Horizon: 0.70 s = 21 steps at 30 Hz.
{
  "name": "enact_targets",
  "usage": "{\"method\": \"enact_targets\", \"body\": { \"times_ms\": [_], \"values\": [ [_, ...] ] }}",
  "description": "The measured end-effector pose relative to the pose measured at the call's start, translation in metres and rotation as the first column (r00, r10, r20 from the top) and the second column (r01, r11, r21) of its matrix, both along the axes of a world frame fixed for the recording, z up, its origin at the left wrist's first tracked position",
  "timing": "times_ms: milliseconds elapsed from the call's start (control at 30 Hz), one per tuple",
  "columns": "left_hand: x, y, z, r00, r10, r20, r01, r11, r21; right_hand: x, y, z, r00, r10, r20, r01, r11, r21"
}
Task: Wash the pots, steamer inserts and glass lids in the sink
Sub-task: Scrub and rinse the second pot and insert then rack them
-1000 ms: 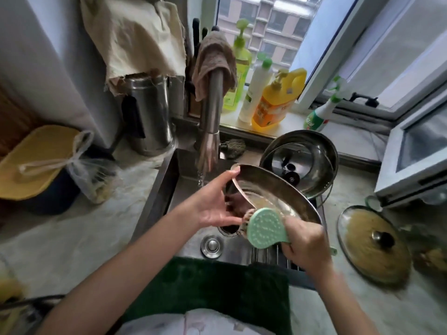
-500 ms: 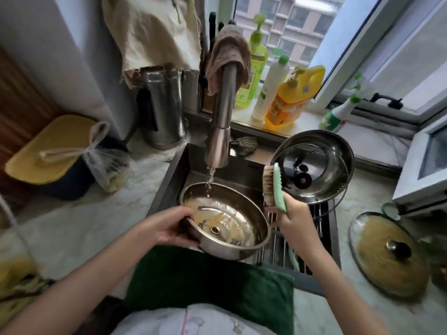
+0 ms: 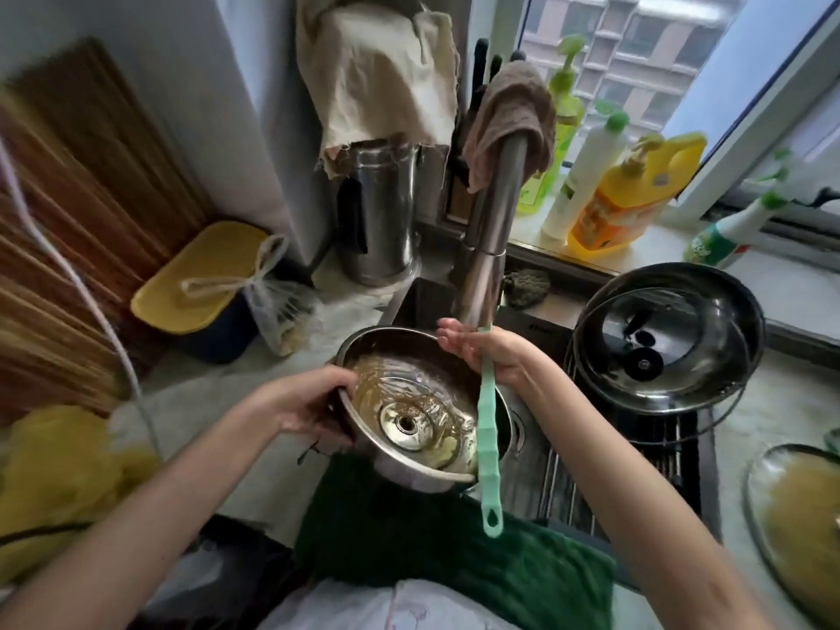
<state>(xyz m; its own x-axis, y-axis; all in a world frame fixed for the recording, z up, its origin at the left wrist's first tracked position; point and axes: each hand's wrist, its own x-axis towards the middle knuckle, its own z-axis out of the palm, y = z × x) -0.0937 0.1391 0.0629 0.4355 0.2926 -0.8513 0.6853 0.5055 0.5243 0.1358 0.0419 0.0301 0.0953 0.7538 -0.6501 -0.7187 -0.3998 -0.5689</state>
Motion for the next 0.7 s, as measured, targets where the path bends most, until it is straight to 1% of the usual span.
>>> {"method": "enact_targets", "body": {
  "times_ms": [100, 133, 200, 233, 300, 333, 367, 400, 433, 467, 500, 533, 600, 633, 700],
  "values": [
    [0.002, 0.004, -0.002, 1.0, 0.003, -0.017, -0.003, 1.0, 0.002, 0.008, 0.002, -0.005, 0.97, 0.1, 0.221, -0.067, 0.986, -0.153],
    [0.004, 0.004, -0.002, 1.0, 0.003, -0.021, -0.003, 1.0, 0.008, 0.013, -0.001, -0.006, 0.939, 0.151, 0.31, -0.093, 0.977, -0.194],
    [0.009, 0.004, -0.003, 1.0, 0.003, -0.02, -0.003, 1.0, 0.021, 0.022, -0.014, -0.005, 0.829, 0.251, 0.5, -0.129, 0.955, -0.267],
    [0.011, 0.005, -0.004, 1.0, 0.013, -0.013, -0.013, 0.999, 0.031, 0.027, -0.023, -0.003, 0.787, 0.291, 0.545, -0.152, 0.946, -0.286],
    [0.016, 0.007, -0.009, 1.0, 0.024, 0.001, -0.024, 0.999, 0.043, 0.034, -0.039, 0.004, 0.744, 0.348, 0.571, -0.222, 0.934, -0.28],
    [0.018, 0.007, -0.01, 1.0, 0.018, 0.003, -0.018, 0.999, 0.048, 0.036, -0.046, 0.007, 0.671, 0.402, 0.623, -0.286, 0.916, -0.282],
    [0.019, 0.008, -0.012, 1.0, 0.005, 0.003, -0.005, 0.999, 0.052, 0.037, -0.051, 0.008, 0.498, 0.476, 0.725, -0.36, 0.874, -0.326],
    [0.021, 0.008, -0.012, 1.0, -0.011, 0.003, 0.01, 0.999, 0.05, 0.037, -0.054, 0.008, 0.248, 0.524, 0.815, -0.417, 0.817, -0.398],
    [0.023, 0.008, -0.013, 1.0, -0.025, 0.001, 0.025, 0.999, 0.043, 0.036, -0.055, 0.005, -0.019, 0.505, 0.863, -0.444, 0.769, -0.46],
    [0.027, 0.008, -0.013, 0.999, -0.048, -0.002, 0.048, 0.998, 0.035, 0.034, -0.056, 0.003, -0.234, 0.435, 0.87, -0.441, 0.75, -0.493],
    [0.029, 0.007, -0.015, 0.998, -0.066, -0.005, 0.066, 0.997, 0.033, 0.03, -0.053, -0.001, -0.388, 0.33, 0.86, -0.457, 0.742, -0.491],
    [0.031, 0.007, -0.016, 0.997, -0.079, -0.007, 0.079, 0.996, 0.028, 0.027, -0.049, -0.005, -0.498, 0.24, 0.833, -0.485, 0.719, -0.497],
    [0.036, 0.003, -0.02, 0.995, -0.1, -0.012, 0.1, 0.995, 0.003, 0.022, -0.037, -0.009, -0.648, 0.126, 0.751, -0.525, 0.641, -0.56],
    [0.038, 0.001, -0.022, 0.994, -0.11, -0.015, 0.11, 0.994, -0.008, 0.021, -0.031, -0.011, -0.693, 0.06, 0.718, -0.544, 0.609, -0.577],
    [0.04, -0.002, -0.022, 0.993, -0.118, -0.026, 0.117, 0.993, -0.012, 0.022, -0.022, -0.017, -0.732, -0.055, 0.679, -0.575, 0.584, -0.573]
  ]
}}
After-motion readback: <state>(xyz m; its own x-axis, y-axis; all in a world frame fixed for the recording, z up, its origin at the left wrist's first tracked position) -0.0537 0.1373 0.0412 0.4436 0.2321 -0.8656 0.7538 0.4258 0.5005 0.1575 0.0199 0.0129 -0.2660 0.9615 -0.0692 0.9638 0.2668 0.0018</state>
